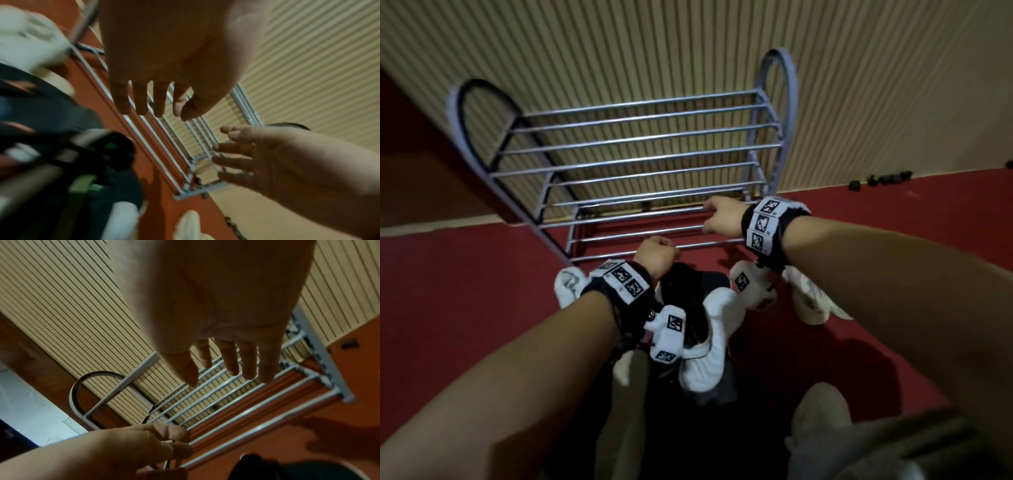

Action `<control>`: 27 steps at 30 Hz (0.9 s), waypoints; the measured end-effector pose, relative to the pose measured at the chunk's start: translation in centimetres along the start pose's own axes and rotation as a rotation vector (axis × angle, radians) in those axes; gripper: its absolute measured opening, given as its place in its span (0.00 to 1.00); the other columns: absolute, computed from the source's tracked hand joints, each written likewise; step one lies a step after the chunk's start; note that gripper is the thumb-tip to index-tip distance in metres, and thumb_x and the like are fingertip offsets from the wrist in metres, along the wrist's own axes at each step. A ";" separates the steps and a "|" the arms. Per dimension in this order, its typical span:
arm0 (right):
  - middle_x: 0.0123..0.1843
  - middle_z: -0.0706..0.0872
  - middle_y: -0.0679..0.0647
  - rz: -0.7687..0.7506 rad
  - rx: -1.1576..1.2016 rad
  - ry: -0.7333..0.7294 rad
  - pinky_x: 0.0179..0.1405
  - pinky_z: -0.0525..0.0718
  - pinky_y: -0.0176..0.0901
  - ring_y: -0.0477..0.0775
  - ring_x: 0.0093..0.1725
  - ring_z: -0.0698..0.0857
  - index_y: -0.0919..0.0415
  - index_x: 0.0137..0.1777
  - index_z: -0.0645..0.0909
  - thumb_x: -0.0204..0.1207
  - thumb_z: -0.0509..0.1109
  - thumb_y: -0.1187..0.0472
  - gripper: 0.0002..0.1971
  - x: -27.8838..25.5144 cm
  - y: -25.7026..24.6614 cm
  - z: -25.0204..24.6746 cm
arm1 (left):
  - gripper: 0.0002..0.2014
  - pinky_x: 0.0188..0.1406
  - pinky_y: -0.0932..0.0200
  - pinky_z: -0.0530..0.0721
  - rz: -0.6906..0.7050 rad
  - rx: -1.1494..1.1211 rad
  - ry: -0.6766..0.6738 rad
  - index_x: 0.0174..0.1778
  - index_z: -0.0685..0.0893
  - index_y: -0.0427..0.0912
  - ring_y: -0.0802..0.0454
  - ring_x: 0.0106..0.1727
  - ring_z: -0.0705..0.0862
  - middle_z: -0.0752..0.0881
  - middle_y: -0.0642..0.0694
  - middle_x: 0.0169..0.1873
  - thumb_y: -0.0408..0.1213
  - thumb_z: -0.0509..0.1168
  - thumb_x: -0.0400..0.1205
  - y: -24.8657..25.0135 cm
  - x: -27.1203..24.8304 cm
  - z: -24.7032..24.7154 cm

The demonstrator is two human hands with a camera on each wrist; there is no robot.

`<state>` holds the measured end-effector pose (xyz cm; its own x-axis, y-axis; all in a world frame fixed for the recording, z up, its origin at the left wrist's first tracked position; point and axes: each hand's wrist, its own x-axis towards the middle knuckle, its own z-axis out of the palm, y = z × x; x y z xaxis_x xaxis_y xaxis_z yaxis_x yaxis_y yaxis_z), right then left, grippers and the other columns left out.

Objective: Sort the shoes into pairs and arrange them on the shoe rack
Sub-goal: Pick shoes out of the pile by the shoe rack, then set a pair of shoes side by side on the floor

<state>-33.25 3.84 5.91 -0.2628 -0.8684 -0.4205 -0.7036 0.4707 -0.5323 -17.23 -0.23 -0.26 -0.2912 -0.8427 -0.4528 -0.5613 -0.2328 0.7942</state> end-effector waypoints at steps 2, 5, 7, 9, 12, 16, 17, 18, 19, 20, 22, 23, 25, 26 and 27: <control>0.70 0.80 0.59 0.013 0.079 -0.034 0.46 0.82 0.44 0.58 0.56 0.83 0.59 0.79 0.68 0.76 0.72 0.60 0.31 0.4 -0.7 3.3 | 0.11 0.21 0.64 0.69 -0.054 -0.009 0.001 0.33 0.78 0.46 0.54 0.24 0.73 0.78 0.48 0.26 0.28 0.64 0.78 -2.4 0.0 -1.9; 0.66 0.81 0.58 0.050 0.098 -0.103 0.44 0.80 0.41 0.57 0.51 0.83 0.58 0.79 0.68 0.75 0.72 0.60 0.32 0.8 -0.8 7.0 | 0.07 0.38 0.60 0.80 -0.117 0.023 0.038 0.34 0.84 0.42 0.47 0.35 0.81 0.84 0.43 0.33 0.33 0.65 0.78 -6.1 0.6 -4.1; 0.69 0.80 0.58 0.078 0.080 -0.122 0.58 0.81 0.42 0.59 0.62 0.83 0.58 0.78 0.69 0.74 0.73 0.60 0.32 1.0 -0.5 8.7 | 0.13 0.52 0.54 0.85 -0.175 0.056 0.076 0.47 0.88 0.36 0.42 0.50 0.87 0.89 0.38 0.47 0.41 0.64 0.77 -8.3 1.1 -5.4; 0.70 0.81 0.59 0.103 0.075 -0.138 0.60 0.81 0.43 0.59 0.65 0.82 0.60 0.78 0.69 0.73 0.74 0.62 0.33 1.4 -0.1 10.0 | 0.19 0.57 0.56 0.83 -0.191 0.064 0.046 0.63 0.84 0.33 0.42 0.58 0.85 0.85 0.35 0.62 0.40 0.63 0.80 -10.0 1.4 -6.6; 0.60 0.80 0.56 0.111 0.035 -0.199 0.34 0.81 0.32 0.56 0.56 0.81 0.59 0.73 0.73 0.73 0.74 0.62 0.27 1.8 0.6 10.8 | 0.17 0.42 0.62 0.79 -0.226 0.016 0.041 0.65 0.82 0.31 0.51 0.39 0.81 0.84 0.31 0.64 0.30 0.63 0.81 -11.1 0.9 -7.4; 0.54 0.82 0.59 0.186 0.011 -0.335 0.38 0.84 0.39 0.56 0.44 0.82 0.59 0.56 0.79 0.77 0.71 0.59 0.10 2.8 1.9 11.1 | 0.16 0.56 0.46 0.85 -0.271 0.020 0.006 0.62 0.83 0.30 0.46 0.46 0.82 0.85 0.28 0.61 0.31 0.64 0.79 -14.2 1.5 -8.4; 0.55 0.84 0.60 0.228 0.035 -0.375 0.45 0.86 0.45 0.58 0.44 0.84 0.60 0.58 0.80 0.78 0.70 0.58 0.11 3.1 2.6 11.3 | 0.16 0.56 0.47 0.85 -0.282 0.015 0.003 0.62 0.83 0.29 0.45 0.47 0.82 0.85 0.28 0.61 0.30 0.64 0.80 -14.7 1.5 -8.3; 0.56 0.84 0.61 0.273 0.065 -0.413 0.49 0.86 0.51 0.60 0.46 0.85 0.60 0.59 0.81 0.78 0.70 0.57 0.12 3.2 3.2 11.7 | 0.16 0.52 0.51 0.85 -0.287 0.028 0.002 0.63 0.83 0.29 0.46 0.48 0.82 0.85 0.29 0.61 0.30 0.64 0.80 -15.1 1.5 -8.2; 0.55 0.84 0.61 0.303 0.092 -0.440 0.49 0.85 0.53 0.61 0.47 0.86 0.58 0.58 0.81 0.78 0.71 0.56 0.11 3.4 3.8 12.0 | 0.16 0.47 0.56 0.84 -0.291 0.047 -0.008 0.64 0.83 0.29 0.46 0.49 0.82 0.84 0.29 0.62 0.29 0.64 0.81 -15.4 1.7 -8.2; 0.54 0.83 0.60 0.325 0.113 -0.460 0.50 0.85 0.54 0.63 0.49 0.87 0.56 0.55 0.80 0.78 0.71 0.55 0.09 3.6 4.2 12.3 | 0.16 0.46 0.58 0.83 -0.300 0.054 -0.027 0.64 0.82 0.29 0.44 0.51 0.83 0.84 0.29 0.62 0.28 0.64 0.81 -15.5 1.8 -7.9; 0.50 0.82 0.60 0.356 0.166 -0.472 0.55 0.85 0.58 0.66 0.50 0.87 0.54 0.51 0.78 0.78 0.72 0.56 0.07 3.9 4.9 12.9 | 0.16 0.54 0.53 0.84 -0.304 0.060 -0.069 0.64 0.82 0.28 0.37 0.58 0.85 0.84 0.29 0.62 0.27 0.65 0.80 -15.7 2.3 -7.1; 0.48 0.83 0.61 0.363 0.189 -0.478 0.56 0.84 0.60 0.66 0.48 0.87 0.56 0.52 0.78 0.78 0.72 0.57 0.07 4.1 5.2 13.3 | 0.16 0.58 0.50 0.84 -0.303 0.069 -0.080 0.64 0.82 0.28 0.36 0.60 0.85 0.84 0.29 0.62 0.27 0.65 0.80 -15.6 2.5 -6.6; 0.45 0.85 0.62 0.358 0.227 -0.511 0.55 0.84 0.59 0.63 0.44 0.85 0.62 0.54 0.81 0.77 0.73 0.58 0.10 4.6 5.7 14.1 | 0.16 0.61 0.48 0.82 -0.297 0.080 -0.111 0.64 0.83 0.28 0.39 0.56 0.85 0.85 0.30 0.62 0.26 0.65 0.80 -15.4 2.6 -5.7; 0.42 0.87 0.61 0.355 0.234 -0.519 0.50 0.86 0.55 0.59 0.40 0.86 0.64 0.52 0.83 0.76 0.74 0.59 0.09 4.7 5.7 14.3 | 0.16 0.62 0.47 0.83 -0.301 0.070 -0.123 0.64 0.83 0.29 0.39 0.55 0.85 0.85 0.31 0.62 0.26 0.65 0.80 -15.4 2.7 -5.3; 0.38 0.88 0.58 0.350 0.238 -0.514 0.43 0.87 0.48 0.55 0.36 0.87 0.63 0.47 0.83 0.75 0.75 0.61 0.06 4.7 5.5 14.5 | 0.16 0.62 0.47 0.84 -0.305 0.066 -0.127 0.63 0.83 0.29 0.38 0.55 0.85 0.85 0.33 0.62 0.27 0.65 0.80 -15.5 3.0 -5.1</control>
<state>-28.80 4.62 -9.64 -0.0593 -0.5008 -0.8636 -0.4540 0.7840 -0.4234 -5.44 -1.61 -11.83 -0.1935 -0.6710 -0.7157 -0.6854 -0.4295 0.5880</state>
